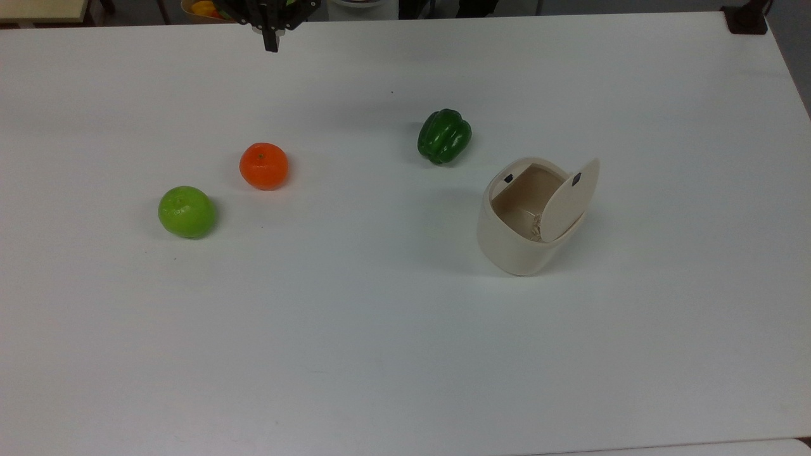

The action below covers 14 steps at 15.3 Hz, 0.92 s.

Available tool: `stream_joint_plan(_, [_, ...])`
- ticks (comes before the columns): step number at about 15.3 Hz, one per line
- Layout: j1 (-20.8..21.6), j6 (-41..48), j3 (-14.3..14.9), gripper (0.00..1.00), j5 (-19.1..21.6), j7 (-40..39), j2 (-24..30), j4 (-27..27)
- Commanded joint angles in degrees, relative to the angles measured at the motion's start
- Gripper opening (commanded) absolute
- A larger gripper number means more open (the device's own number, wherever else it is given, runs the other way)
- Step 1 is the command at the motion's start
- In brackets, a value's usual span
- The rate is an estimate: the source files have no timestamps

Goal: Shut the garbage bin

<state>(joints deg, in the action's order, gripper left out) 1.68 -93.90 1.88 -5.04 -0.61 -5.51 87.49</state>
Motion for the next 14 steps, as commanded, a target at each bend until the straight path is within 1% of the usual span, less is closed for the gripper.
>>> stream_joint_plan(1, [0.3, -2.8, -0.9, 0.0, 0.5, 0.3, -0.4, 0.8])
stream_joint_plan(3, [1.0, -5.0, -1.4, 0.0, 1.2, 0.4, -1.2, 0.6])
stream_joint_plan(5, [4.1, -8.8, -1.6, 0.0, 1.2, 0.7, -2.1, -0.3])
stream_joint_plan(8, [8.4, -17.1, -1.6, 0.0, 1.2, 1.1, -2.8, -0.3])
stream_joint_plan(14, [15.1, -31.5, -1.6, 0.0, 1.3, 1.1, -6.0, -0.2])
